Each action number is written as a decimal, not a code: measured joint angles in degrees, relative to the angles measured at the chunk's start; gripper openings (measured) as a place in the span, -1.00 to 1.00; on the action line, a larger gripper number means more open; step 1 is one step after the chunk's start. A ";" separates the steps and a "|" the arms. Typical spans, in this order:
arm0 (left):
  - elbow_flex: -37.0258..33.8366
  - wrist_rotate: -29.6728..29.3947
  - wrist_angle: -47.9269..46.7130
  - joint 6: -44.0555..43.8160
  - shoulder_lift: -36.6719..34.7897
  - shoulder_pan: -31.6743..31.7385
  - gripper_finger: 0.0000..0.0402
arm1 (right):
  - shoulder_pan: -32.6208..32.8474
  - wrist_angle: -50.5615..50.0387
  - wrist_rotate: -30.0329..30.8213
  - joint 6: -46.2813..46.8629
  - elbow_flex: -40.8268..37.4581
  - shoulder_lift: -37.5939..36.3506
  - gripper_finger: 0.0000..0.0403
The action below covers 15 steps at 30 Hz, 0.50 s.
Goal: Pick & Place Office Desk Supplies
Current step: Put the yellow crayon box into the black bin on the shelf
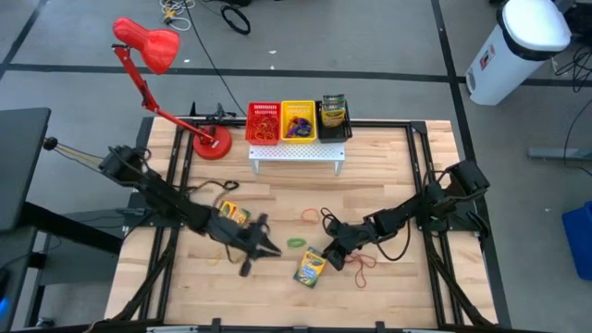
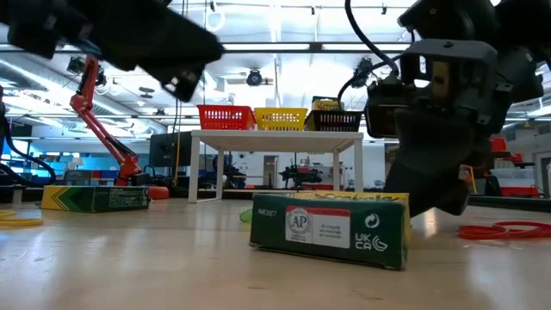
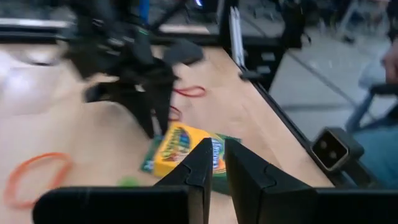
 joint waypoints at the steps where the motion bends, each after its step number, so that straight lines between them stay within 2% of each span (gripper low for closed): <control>1: 2.44 0.22 -2.27 0.54 1.80 -0.42 -0.77 | -0.02 0.41 0.00 -0.05 0.00 0.02 -0.46; 6: 13.82 1.32 -11.76 3.36 11.84 -2.26 -0.79 | 0.05 0.24 0.04 -0.15 0.02 0.02 -0.48; 11: 21.22 3.80 -13.77 5.06 20.07 -3.84 -0.83 | 0.09 0.20 0.01 -0.17 0.01 0.02 -0.48; 15: 26.21 3.24 -18.93 5.42 24.39 -4.56 -0.87 | 0.07 -0.17 -0.62 -0.17 0.02 0.02 -0.48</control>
